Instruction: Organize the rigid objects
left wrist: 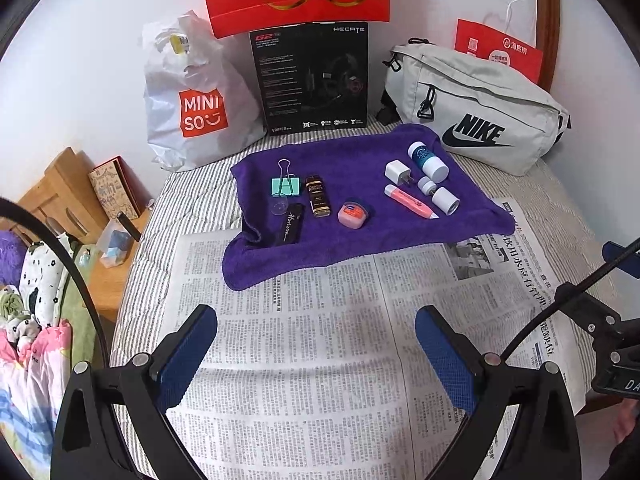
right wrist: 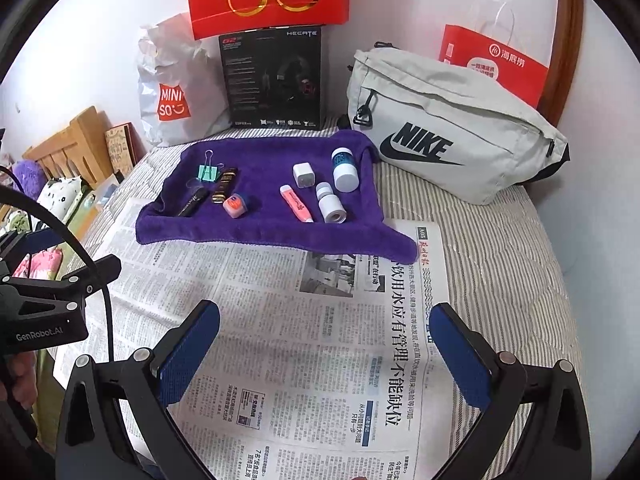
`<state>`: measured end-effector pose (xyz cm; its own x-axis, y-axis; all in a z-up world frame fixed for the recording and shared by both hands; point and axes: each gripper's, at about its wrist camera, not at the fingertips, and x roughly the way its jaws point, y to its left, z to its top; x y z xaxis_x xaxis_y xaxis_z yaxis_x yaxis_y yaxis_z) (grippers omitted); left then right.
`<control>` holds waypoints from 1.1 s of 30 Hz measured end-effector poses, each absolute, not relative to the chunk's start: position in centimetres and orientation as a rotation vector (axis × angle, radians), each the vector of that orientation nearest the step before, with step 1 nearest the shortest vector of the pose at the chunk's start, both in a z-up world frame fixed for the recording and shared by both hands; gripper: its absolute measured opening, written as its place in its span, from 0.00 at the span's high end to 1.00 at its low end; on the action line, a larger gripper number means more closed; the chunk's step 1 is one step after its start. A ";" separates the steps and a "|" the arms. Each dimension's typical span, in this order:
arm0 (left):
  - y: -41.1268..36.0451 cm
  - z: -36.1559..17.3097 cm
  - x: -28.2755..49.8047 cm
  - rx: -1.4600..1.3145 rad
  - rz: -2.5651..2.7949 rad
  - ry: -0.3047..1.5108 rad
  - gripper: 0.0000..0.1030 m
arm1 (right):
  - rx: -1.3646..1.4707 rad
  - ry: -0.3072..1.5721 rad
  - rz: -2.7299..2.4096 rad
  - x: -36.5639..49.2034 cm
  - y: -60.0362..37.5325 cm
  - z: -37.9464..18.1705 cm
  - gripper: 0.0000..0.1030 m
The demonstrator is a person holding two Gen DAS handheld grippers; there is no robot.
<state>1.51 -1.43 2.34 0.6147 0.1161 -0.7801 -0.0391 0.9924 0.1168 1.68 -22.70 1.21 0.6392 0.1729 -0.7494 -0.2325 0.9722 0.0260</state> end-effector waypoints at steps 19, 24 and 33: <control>-1.4 2.4 0.7 0.077 0.079 0.898 0.03 | -0.067 0.850 0.227 1.3 -23.2 0.8 0.00; -1.4 2.4 0.7 0.072 0.075 0.898 0.03 | -0.065 0.846 0.223 1.1 -23.3 1.0 0.00; -1.5 2.5 0.5 0.069 0.074 0.896 0.03 | -0.074 0.847 0.223 1.0 -23.3 1.0 0.00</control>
